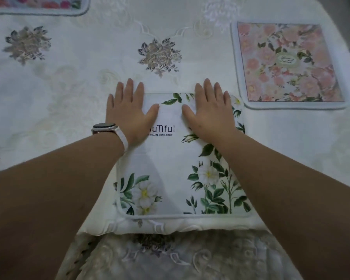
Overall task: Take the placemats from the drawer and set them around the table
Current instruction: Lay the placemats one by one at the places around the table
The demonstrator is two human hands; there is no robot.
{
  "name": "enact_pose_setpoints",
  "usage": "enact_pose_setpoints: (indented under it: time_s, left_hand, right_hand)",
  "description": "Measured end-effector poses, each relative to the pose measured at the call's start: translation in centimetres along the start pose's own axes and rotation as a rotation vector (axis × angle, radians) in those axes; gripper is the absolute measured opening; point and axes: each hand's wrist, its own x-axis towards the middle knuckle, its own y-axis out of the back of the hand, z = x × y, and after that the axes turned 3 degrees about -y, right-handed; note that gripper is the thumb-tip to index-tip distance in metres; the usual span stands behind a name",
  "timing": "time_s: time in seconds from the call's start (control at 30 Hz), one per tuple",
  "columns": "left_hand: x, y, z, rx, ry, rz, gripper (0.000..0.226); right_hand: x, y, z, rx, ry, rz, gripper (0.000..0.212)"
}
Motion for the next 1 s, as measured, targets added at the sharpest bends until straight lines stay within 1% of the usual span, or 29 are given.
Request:
enact_pose_setpoints:
  time_s: [0.13, 0.23, 0.4, 0.47, 0.6, 0.73, 0.83, 0.93, 1.0]
  left_hand:
    - [-1.7, -0.1, -1.2, 0.005, 0.044, -0.001, 0.076]
    - [-3.8, 0.0, -1.3, 0.003, 0.041, -0.011, 0.077]
    - [-9.0, -1.1, -0.6, -0.041, 0.014, -0.049, 0.079]
    - [-11.7, -0.6, -0.5, -0.020, -0.025, -0.046, 0.080]
    - [-14.3, -1.2, 0.2, 0.026, -0.087, -0.075, 0.078]
    - [-17.1, -1.7, 2.1, 0.073, -0.135, -0.101, 0.077]
    - [-19.1, -1.9, 4.0, 0.086, -0.218, -0.125, 0.072]
    - [-20.1, -2.0, 5.1, 0.132, -0.282, -0.169, 0.066]
    - [-20.0, -1.9, 5.1, 0.126, -0.309, -0.157, 0.065]
  right_hand:
    - [-4.0, 0.1, 2.8, -0.019, -0.008, -0.013, 0.076]
    - [-6.8, 0.1, 3.5, -0.025, -0.021, -0.030, 0.077]
    - [-10.3, -0.4, 3.6, -0.034, -0.026, -0.077, 0.077]
    - [-12.9, -0.1, 2.8, -0.024, -0.027, -0.090, 0.077]
    - [-15.5, -0.8, 1.5, -0.041, 0.000, -0.119, 0.076]
    - [-18.9, -1.5, -0.2, -0.063, 0.070, -0.149, 0.076]
    - [-21.5, -2.6, -1.8, -0.072, 0.153, -0.130, 0.069]
    - [-22.0, -2.8, -1.9, -0.075, 0.225, -0.144, 0.064]
    - [-21.6, -2.9, -1.4, -0.067, 0.259, -0.149, 0.064]
